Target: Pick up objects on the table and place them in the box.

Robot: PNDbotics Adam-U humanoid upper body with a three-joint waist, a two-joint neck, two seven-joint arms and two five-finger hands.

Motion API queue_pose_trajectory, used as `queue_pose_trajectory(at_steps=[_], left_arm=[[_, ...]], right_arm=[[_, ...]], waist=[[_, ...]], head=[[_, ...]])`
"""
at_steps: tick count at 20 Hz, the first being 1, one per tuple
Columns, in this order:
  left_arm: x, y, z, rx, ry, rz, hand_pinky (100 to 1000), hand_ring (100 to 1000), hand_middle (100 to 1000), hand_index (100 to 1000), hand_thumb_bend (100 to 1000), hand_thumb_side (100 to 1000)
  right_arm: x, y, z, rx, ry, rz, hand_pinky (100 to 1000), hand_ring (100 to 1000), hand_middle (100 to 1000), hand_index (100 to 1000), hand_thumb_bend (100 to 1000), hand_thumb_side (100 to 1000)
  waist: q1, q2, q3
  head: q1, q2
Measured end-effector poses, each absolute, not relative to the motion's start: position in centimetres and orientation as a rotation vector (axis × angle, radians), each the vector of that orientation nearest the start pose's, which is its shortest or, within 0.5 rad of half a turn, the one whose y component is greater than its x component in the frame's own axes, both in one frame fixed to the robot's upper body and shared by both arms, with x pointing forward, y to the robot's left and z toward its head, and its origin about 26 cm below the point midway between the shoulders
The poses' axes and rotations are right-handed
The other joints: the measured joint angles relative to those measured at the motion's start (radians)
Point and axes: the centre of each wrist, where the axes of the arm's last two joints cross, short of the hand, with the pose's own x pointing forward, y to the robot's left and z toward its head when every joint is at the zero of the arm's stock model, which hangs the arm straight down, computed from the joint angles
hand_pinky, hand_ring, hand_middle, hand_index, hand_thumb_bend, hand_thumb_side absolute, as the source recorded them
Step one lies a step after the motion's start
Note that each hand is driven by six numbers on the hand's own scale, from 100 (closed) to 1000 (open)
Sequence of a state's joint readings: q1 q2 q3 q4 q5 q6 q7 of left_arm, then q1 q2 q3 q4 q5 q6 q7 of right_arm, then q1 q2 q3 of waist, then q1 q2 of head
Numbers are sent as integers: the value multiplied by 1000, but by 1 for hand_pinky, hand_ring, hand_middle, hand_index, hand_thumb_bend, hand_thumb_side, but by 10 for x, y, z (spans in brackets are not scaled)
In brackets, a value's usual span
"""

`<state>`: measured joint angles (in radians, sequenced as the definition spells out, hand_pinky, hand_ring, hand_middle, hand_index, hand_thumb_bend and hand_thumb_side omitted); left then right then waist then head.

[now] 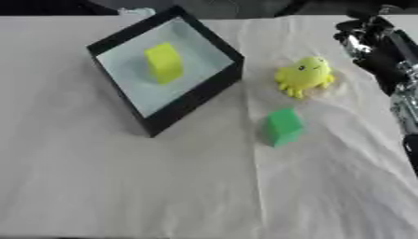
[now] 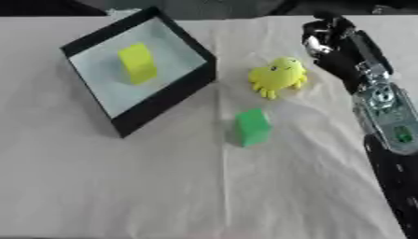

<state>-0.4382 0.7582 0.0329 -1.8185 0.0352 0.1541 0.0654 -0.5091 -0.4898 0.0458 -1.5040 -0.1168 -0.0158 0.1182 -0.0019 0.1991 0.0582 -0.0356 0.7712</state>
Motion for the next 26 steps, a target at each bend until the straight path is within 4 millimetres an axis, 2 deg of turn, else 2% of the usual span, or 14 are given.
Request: queue_pose_trajectory(at_steps=[3,7,8,13,18,26], left_arm=[[313,340,249,587,-2058,-373,823,668,744,821,187,629],[305,342,232,575,-2047,-216,822,665,744,821,195,636],[303,343,228,576,-2045,-184,822,664,742,819,197,646],[299,343,213,572,-2021,-81,822,662,741,818,200,661],[298,344,209,572,-2010,-55,822,661,741,819,199,671],[300,345,205,559,-1993,-49,823,662,740,819,197,679]], right_arm=[[383,-307,187,-177,-1971,679,910,816,783,909,221,344],[381,-307,215,-248,-1979,976,911,827,791,910,315,332],[380,-306,223,-266,-1977,1050,912,833,796,911,368,337],[377,-304,251,-341,-1924,1369,908,841,805,916,473,341],[372,-305,268,-394,-1850,1560,905,847,801,920,471,339],[365,-302,270,-400,-1716,1726,900,844,792,900,435,292]], waist=[[-6,-1,3],[-16,-2,3],[-18,-2,3],[-24,-2,3],[-27,-2,2],[-29,-2,-1]], head=[[-2,0],[-2,0],[-2,0],[-2,0],[-2,0],[-2,0]])
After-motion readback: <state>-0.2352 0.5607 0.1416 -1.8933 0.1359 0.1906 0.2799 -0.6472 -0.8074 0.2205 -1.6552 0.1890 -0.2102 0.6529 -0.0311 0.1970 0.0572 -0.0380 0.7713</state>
